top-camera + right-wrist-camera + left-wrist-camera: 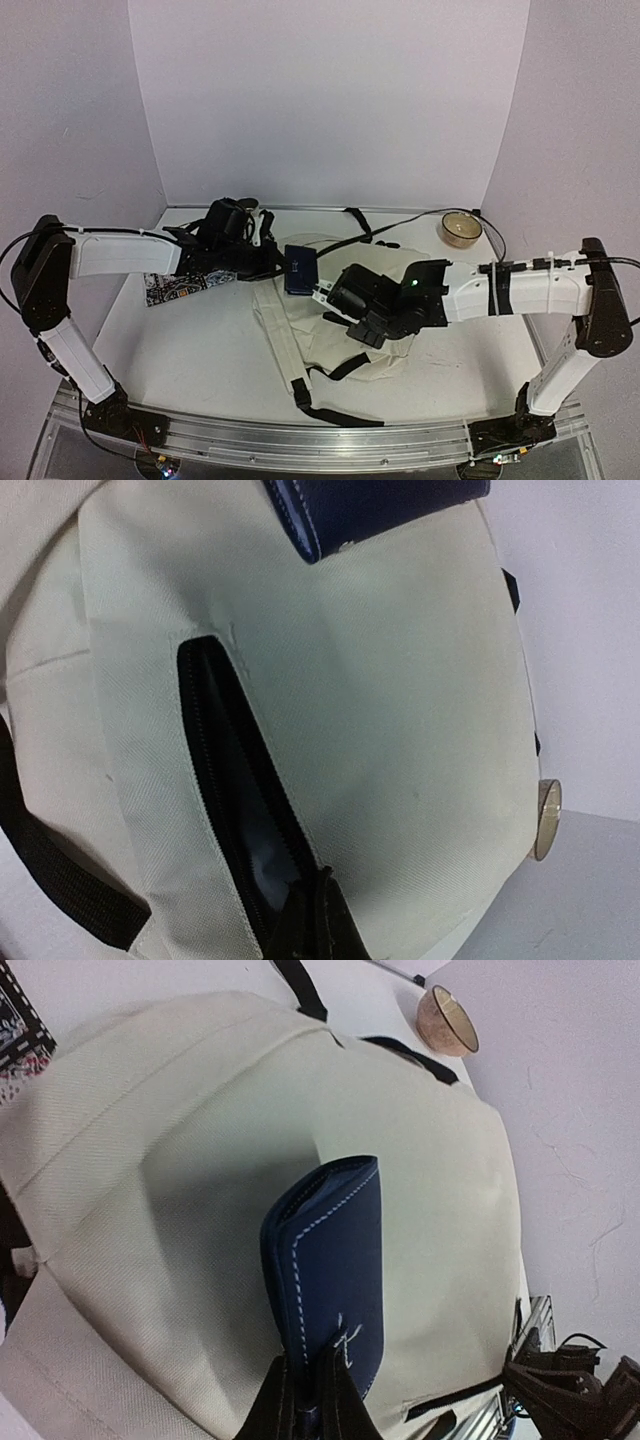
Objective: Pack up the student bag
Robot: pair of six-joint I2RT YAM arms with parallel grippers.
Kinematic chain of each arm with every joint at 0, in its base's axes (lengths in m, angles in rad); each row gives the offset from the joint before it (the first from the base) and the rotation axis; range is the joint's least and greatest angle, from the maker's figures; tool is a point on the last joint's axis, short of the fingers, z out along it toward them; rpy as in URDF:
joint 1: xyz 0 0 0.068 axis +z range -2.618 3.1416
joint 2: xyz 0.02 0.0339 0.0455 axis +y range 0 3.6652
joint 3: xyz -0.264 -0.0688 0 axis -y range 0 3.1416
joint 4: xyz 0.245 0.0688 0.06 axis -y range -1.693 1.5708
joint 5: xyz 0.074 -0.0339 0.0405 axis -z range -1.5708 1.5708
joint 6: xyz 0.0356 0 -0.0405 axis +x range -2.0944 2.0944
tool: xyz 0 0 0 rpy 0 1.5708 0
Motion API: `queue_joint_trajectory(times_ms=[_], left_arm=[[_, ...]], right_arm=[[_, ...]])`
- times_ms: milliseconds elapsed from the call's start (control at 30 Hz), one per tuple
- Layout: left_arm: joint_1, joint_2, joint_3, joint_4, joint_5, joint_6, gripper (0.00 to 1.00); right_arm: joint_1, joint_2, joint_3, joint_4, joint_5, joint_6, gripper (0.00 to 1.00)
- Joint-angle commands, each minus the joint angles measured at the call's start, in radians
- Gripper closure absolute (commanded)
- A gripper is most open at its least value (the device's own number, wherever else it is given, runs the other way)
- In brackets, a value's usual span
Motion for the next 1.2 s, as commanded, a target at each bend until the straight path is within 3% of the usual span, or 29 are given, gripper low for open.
queue_joint_trajectory(times_ms=[0, 200, 367, 633, 833, 1167], left_arm=[[0.033, -0.048, 0.052, -0.017, -0.094, 0.063, 1.00], [0.037, -0.163, -0.028, -0.012, -0.068, -0.056, 1.00], [0.026, -0.280, -0.205, 0.073, -0.018, -0.249, 1.00], [-0.058, -0.394, -0.369, 0.134, 0.045, -0.362, 1.00], [-0.146, -0.376, -0.395, 0.208, 0.066, -0.427, 1.00], [-0.177, -0.264, -0.332, 0.251, 0.161, -0.431, 1.00]], right_arm=[[0.008, 0.085, 0.143, -0.057, 0.071, 0.246, 1.00], [0.007, 0.187, 0.256, -0.056, 0.158, 0.334, 1.00], [0.007, 0.227, 0.310, -0.054, 0.153, 0.375, 1.00], [0.005, 0.250, 0.347, -0.050, 0.135, 0.400, 1.00], [0.005, 0.236, 0.351, -0.028, 0.088, 0.403, 1.00], [0.005, 0.205, 0.320, 0.019, 0.053, 0.402, 1.00]])
